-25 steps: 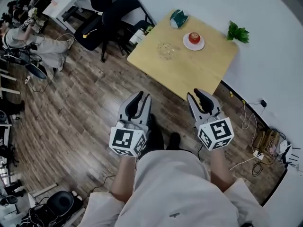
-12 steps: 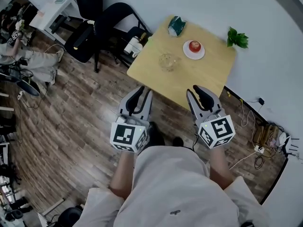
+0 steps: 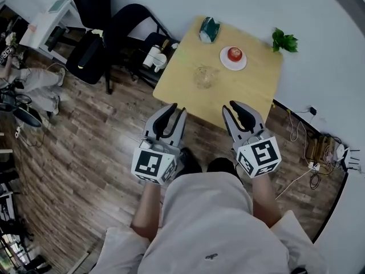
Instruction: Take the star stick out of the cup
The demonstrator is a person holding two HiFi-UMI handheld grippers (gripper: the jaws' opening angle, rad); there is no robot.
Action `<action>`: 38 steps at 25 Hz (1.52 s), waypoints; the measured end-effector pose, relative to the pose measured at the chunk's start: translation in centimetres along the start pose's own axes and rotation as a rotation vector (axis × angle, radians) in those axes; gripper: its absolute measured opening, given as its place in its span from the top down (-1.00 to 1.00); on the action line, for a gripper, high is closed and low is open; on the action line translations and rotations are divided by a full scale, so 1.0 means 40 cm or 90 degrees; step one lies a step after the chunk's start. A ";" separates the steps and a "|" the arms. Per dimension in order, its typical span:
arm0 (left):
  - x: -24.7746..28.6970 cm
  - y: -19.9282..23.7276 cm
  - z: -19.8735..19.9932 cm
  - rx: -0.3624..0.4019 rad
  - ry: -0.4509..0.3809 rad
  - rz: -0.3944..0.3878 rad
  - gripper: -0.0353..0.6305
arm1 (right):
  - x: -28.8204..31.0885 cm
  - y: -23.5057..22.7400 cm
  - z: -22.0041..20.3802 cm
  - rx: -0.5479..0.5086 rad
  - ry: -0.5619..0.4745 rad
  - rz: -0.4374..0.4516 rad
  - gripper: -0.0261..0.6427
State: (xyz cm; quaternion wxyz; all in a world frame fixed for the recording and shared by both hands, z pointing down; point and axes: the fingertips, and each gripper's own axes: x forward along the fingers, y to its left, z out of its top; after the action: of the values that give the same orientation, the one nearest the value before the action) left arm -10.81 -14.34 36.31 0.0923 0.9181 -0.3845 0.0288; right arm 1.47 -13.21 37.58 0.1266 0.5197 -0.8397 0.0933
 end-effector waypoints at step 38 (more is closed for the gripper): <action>0.311 0.233 -0.117 -0.080 0.095 0.082 0.64 | 0.486 -0.189 -0.087 -0.023 0.105 0.124 0.71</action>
State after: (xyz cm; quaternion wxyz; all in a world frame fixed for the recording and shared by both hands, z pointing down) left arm -8.61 -28.58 43.82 0.1757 0.8792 -0.4357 0.0791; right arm 0.34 -32.06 47.09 0.1947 0.4242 -0.8745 0.1322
